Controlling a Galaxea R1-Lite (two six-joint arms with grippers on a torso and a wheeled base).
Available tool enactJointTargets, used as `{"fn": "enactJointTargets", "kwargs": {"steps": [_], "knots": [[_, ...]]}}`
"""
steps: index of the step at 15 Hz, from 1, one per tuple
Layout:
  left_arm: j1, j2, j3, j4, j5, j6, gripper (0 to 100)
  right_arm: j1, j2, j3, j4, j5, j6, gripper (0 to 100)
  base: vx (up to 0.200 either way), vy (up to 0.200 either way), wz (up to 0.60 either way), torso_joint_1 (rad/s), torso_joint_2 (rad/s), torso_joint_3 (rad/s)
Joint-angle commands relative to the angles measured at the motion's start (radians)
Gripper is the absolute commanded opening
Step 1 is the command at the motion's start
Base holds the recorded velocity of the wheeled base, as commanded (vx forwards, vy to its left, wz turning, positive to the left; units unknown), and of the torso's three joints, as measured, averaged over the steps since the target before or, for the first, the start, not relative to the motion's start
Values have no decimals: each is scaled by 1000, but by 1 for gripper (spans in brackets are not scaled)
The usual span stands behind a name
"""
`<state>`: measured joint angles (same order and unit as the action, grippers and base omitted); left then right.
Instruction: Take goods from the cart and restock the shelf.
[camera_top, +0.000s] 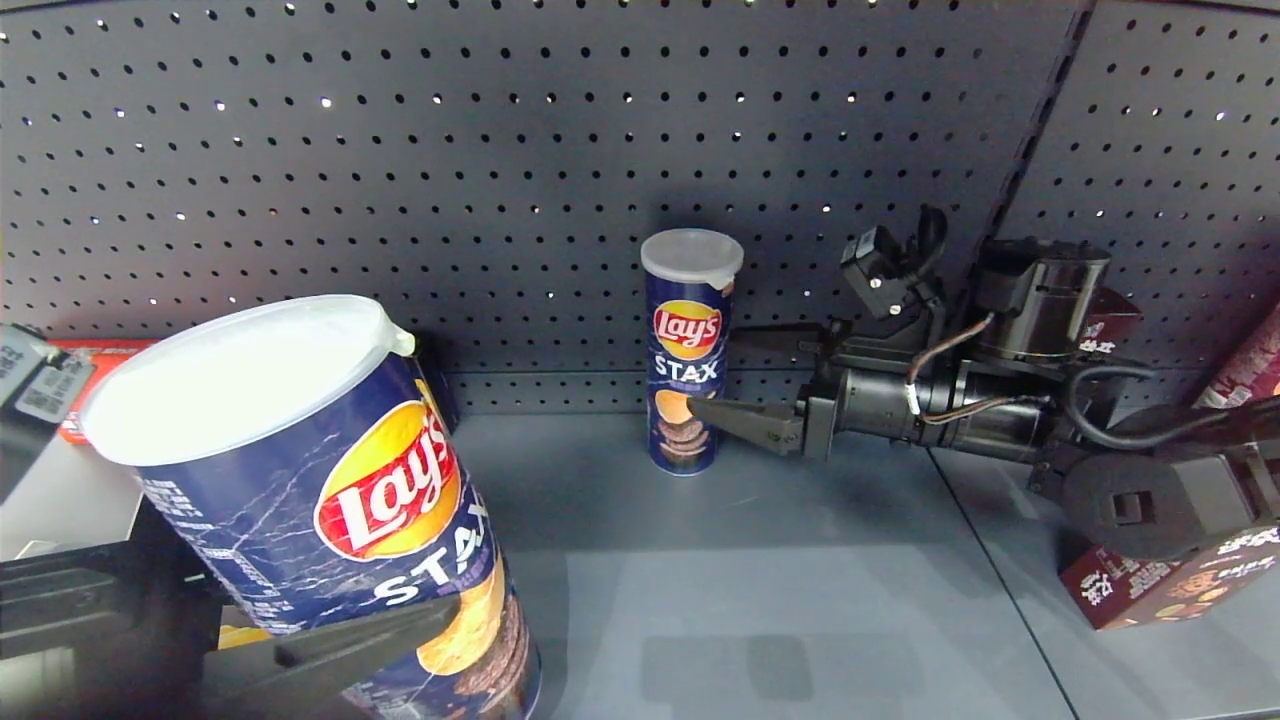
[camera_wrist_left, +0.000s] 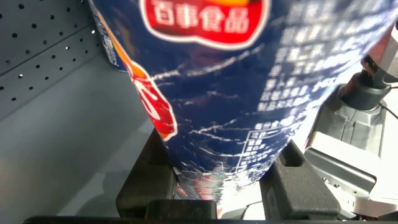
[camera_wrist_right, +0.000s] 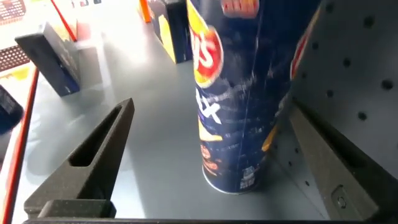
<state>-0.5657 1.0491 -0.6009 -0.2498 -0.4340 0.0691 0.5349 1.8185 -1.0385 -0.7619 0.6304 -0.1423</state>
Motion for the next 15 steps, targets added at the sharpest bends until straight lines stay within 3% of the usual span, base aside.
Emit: {"fn": "enactJointTargets", "kwargs": {"steps": [1,15], "knots": [[0,2,0,0,0,0,0,-4,28,0,-5,5,0,100,0,0,0,0,0,0],[1,2,1,0,0,-2,0,-6,160,-48,-46,8,1,100,0,0,0,0,0,0]]}}
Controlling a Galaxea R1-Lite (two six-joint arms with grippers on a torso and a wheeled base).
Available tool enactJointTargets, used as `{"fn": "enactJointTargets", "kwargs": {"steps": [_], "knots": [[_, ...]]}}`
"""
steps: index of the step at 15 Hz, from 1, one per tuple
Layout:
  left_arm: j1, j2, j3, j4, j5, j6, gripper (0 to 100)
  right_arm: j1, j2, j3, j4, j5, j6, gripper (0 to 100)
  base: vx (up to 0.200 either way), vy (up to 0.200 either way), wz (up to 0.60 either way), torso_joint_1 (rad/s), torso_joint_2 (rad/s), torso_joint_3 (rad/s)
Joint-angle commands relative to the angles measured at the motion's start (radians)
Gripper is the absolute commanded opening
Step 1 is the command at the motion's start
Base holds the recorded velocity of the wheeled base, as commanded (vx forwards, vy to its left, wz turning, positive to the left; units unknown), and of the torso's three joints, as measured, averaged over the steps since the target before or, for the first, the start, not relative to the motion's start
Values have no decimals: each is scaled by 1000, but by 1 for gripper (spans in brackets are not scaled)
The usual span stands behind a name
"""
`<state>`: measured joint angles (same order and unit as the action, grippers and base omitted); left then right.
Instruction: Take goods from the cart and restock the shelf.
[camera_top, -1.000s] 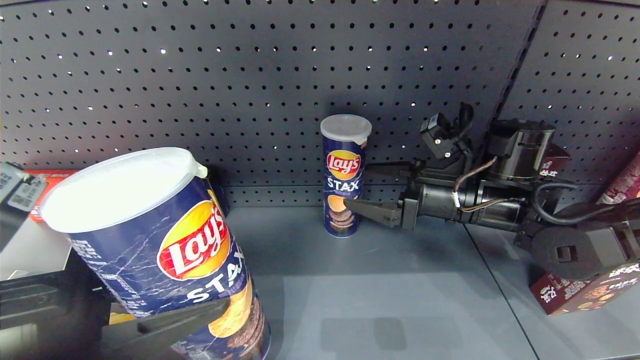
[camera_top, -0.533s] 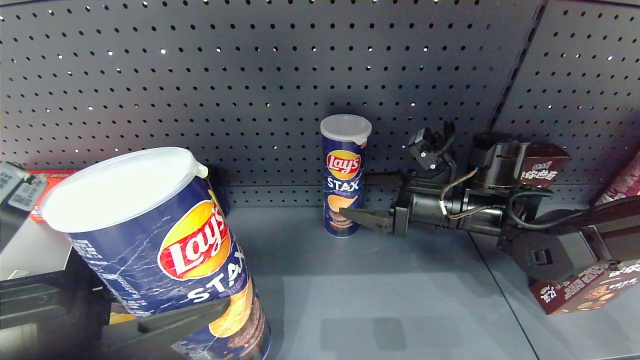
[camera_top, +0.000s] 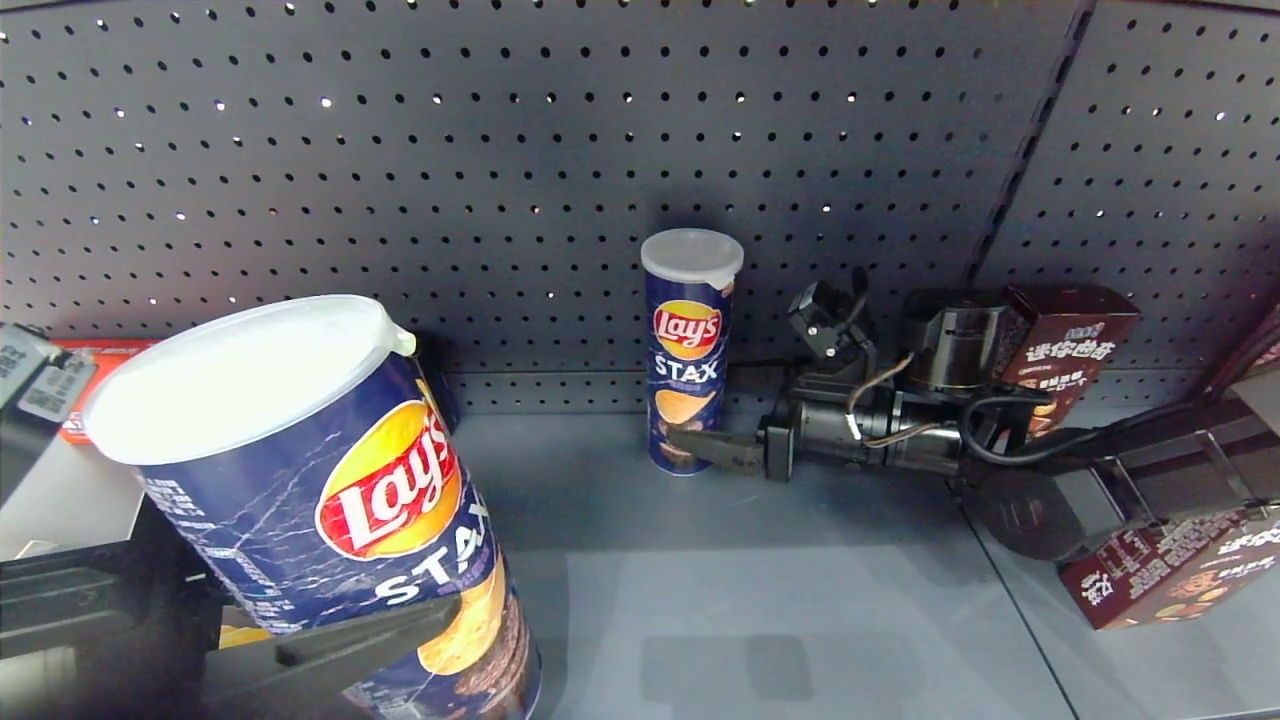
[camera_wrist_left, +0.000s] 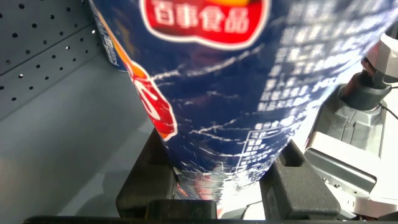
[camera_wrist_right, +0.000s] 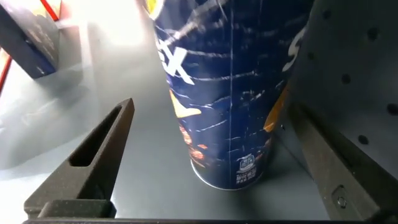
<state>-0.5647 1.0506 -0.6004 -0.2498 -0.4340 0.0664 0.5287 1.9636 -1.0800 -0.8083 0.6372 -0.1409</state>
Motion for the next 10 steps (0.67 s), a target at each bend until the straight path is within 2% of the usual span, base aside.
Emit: {"fn": "enactJointTargets", "kwargs": {"steps": [1,9,10], "knots": [[-1,0,1,0,0,-7,0,-1,18,-11,0,-1,0,100,0,0,0,0,0,0],[0,0,5,0,0,-11,0,4,92,-81,0,-2,3,100,0,0,0,0,0,0],[0,0,5,0,0,-11,0,7,95,-84,1,-2,3,0,0,0,0,0,0,0]]}}
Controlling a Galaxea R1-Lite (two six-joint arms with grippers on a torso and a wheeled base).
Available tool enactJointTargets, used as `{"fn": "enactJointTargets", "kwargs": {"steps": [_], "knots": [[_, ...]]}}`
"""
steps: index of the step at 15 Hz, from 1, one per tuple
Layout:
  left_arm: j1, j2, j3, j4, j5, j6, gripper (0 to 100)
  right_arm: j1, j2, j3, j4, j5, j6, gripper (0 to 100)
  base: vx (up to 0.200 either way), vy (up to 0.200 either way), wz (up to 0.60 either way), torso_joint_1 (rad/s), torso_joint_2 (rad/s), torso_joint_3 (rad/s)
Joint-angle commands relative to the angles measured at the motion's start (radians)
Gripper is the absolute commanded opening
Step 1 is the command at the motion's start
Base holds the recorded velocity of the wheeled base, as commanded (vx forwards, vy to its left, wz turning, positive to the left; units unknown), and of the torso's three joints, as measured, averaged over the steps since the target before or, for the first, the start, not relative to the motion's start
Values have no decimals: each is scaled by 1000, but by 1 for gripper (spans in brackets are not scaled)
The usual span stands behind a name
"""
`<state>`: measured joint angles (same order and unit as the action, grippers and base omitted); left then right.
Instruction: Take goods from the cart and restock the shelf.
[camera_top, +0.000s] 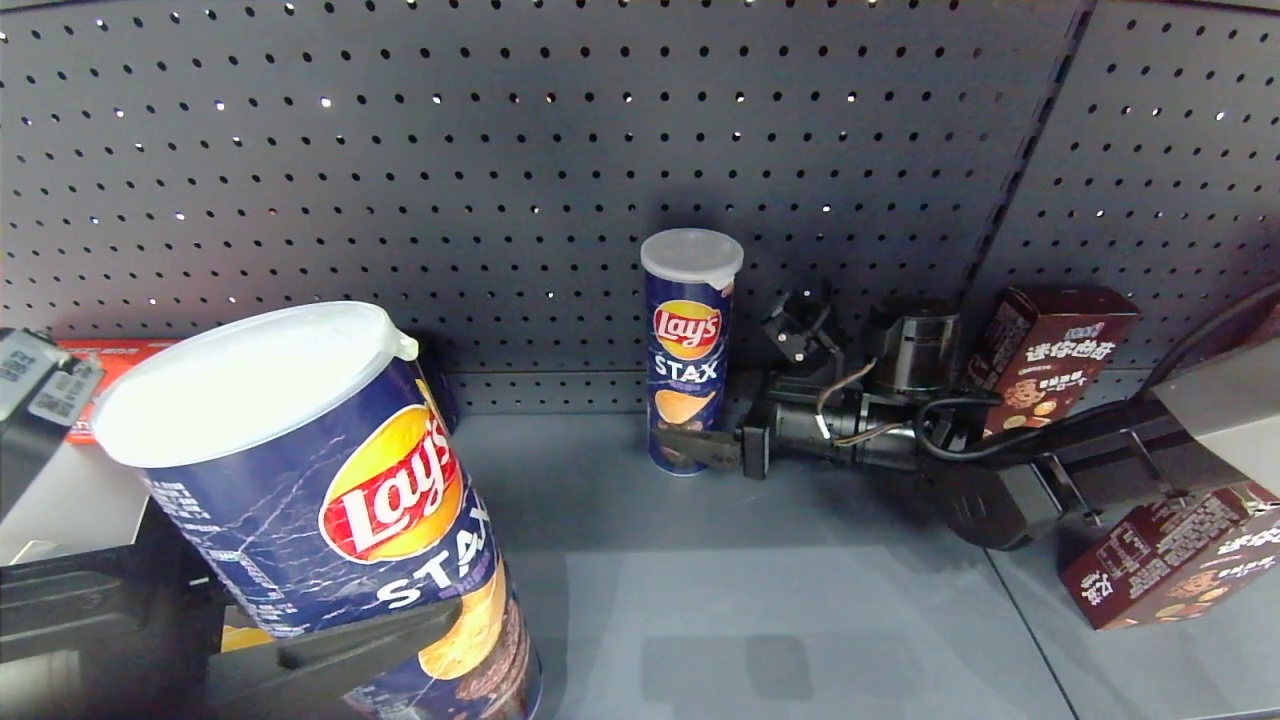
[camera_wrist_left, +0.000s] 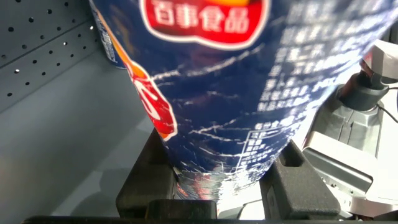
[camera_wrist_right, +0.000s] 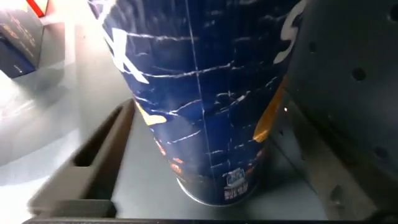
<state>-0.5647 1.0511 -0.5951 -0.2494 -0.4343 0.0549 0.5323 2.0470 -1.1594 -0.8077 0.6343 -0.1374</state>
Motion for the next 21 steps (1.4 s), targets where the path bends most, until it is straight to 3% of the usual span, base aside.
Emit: {"fn": "enactJointTargets", "kwargs": {"steps": [1,10,21], "knots": [[-1,0,1,-1,0,0,0,3,12,-3,1,-1,-1,0,0,0,0,0,0,0],[0,-2,6,-1,0,0,0,18,-27,17,2,-1,-1,0,0,0,0,0,0,0],[-1,-5,6,1,-8,-1,0,75,-335,279,2,-15,-1,0,0,0,0,0,0,0]]}}
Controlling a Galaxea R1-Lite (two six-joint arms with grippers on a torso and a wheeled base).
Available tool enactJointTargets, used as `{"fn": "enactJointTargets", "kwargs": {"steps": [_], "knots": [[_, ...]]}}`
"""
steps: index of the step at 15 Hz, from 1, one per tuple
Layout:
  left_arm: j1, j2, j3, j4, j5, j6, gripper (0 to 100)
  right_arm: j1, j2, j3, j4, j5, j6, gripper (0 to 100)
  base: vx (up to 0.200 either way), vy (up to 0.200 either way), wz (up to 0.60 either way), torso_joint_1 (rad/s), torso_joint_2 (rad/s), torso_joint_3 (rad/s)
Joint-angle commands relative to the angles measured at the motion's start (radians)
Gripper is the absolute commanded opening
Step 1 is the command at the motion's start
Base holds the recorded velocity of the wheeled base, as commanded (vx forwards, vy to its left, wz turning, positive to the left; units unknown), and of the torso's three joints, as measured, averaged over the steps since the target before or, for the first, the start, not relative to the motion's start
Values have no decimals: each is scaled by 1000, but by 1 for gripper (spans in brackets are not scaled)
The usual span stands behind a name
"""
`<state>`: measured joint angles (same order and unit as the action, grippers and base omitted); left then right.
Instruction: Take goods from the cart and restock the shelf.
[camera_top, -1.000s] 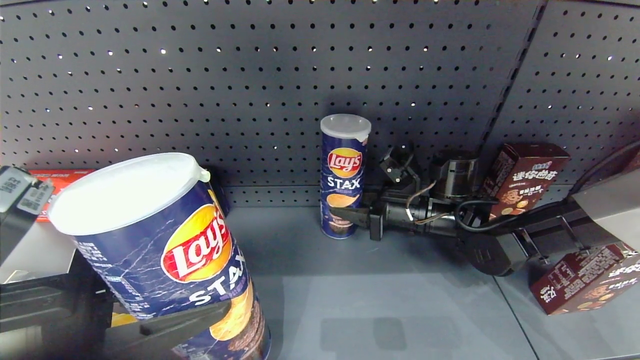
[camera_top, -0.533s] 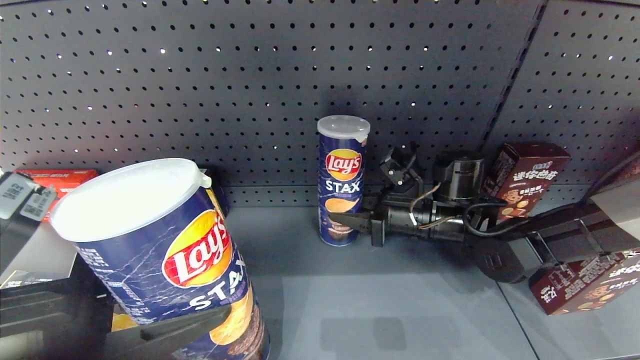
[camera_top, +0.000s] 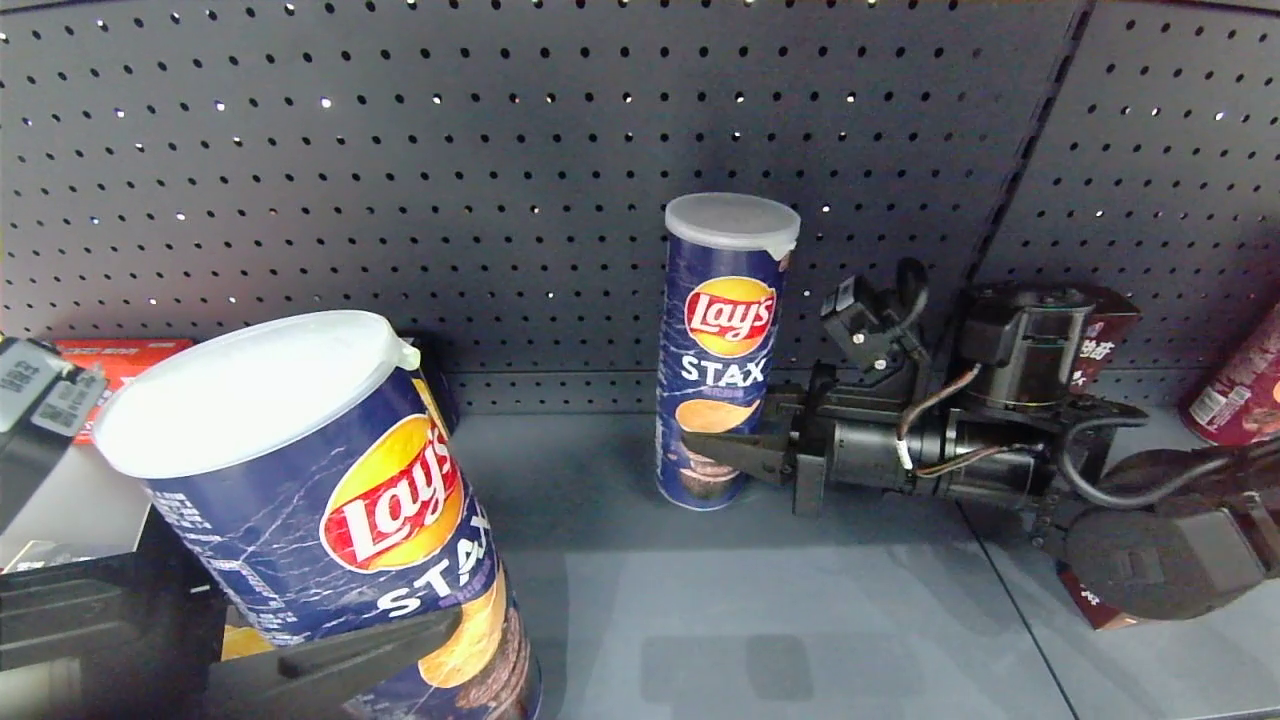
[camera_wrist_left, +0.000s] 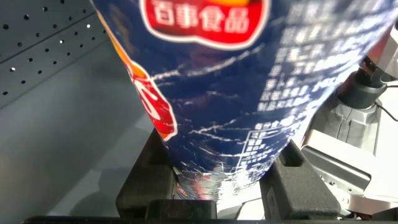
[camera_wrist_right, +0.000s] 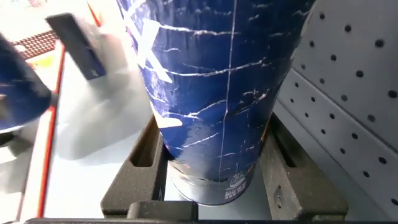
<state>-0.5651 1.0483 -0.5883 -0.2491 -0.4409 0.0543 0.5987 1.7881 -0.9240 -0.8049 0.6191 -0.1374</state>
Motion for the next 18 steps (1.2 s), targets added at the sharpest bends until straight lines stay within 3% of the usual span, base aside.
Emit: {"fn": "enactJointTargets", "kwargs": {"steps": [1,6,14,18], "knots": [[-1,-2,-1,1,-1,-1,0,9,-76,44,0,1,-1,0,0,0,0,0,0,0],[-10,-2,-4,-4,-4,3,0,52,-203,220,-4,-1,1,0,0,0,0,0,0,0],[-7,-2,-1,-2,-4,3,0,176,-259,338,-69,-88,1,0,0,0,0,0,0,0],[-2,-2,5,-1,-2,3,0,179,-253,393,-111,-95,-2,0,0,0,0,0,0,0]]}}
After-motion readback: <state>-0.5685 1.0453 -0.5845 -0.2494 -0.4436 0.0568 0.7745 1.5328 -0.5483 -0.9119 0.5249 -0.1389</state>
